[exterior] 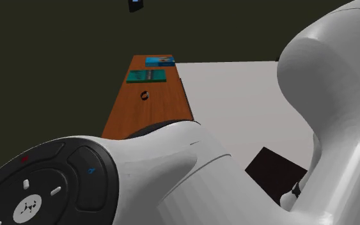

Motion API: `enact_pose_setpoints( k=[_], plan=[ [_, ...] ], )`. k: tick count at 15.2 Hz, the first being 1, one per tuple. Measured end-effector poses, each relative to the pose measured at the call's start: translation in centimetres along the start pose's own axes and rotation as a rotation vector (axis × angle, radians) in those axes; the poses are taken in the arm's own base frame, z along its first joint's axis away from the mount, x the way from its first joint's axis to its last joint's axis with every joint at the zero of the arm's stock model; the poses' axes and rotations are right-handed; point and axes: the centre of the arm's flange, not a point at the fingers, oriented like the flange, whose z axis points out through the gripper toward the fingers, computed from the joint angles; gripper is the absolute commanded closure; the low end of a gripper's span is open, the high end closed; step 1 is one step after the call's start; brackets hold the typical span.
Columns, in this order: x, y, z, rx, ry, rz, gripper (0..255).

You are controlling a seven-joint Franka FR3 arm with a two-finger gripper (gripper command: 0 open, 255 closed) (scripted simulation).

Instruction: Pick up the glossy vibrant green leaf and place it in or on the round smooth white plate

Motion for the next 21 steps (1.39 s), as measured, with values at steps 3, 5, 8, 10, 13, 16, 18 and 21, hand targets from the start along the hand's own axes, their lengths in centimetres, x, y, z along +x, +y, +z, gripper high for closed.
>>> enact_pose_setpoints(
  k=[3, 5, 8, 10, 13, 16, 18, 21],
  plan=[
    [0.0, 0.0, 0.2, 0.0, 0.001, 0.0, 255],
    [0.0, 0.0, 0.2, 0.0, 0.001, 0.0, 255],
    [0.0, -0.1, 0.2, 0.0, 0.0, 0.0, 0],
    [0.0, -0.1, 0.2, 0.0, 0.0, 0.0, 0],
    [0.0, 0.0, -0.3, 0.0, 0.0, 0.0, 0],
    [-0.1, -0.1, -3.6, 0.001, 0.001, 0.0, 0],
    [0.0, -0.1, -4.5, 0.001, 0.001, 0.0, 0],
    [0.0, -0.1, -4.8, 0.001, 0.0, 0.0, 0]
  ],
)
